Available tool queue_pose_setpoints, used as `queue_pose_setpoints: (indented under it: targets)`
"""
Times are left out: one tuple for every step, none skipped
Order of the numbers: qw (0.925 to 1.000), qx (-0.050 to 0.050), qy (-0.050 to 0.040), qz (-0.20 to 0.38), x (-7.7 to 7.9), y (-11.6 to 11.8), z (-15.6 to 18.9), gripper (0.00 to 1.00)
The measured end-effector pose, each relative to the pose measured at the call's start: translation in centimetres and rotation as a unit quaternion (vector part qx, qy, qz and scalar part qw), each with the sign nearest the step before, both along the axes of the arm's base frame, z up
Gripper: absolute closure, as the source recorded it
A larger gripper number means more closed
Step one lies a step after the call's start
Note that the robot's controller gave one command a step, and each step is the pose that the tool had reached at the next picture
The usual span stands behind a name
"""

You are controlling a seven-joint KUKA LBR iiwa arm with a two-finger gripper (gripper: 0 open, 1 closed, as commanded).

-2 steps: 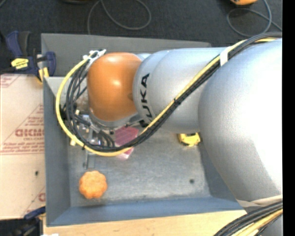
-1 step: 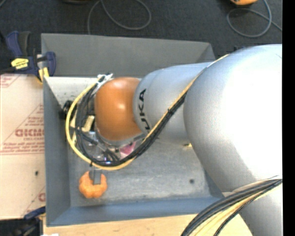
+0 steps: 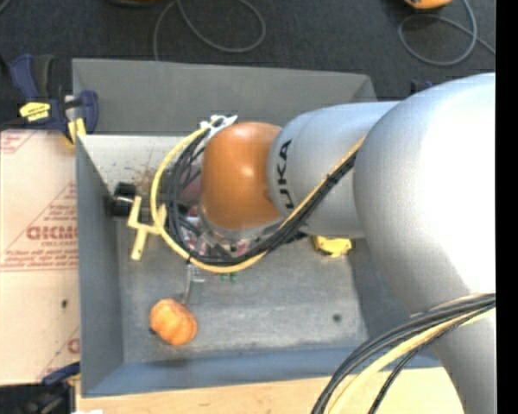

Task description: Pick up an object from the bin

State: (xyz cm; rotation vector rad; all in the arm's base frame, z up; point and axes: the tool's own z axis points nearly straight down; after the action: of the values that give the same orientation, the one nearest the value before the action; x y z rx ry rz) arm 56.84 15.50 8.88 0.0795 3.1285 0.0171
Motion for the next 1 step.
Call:
queue_pose_setpoints:
  targets:
    - [0.9992, -0.004, -0.0013, 0.039, -2.28, -1.88, -0.41, 0.0]
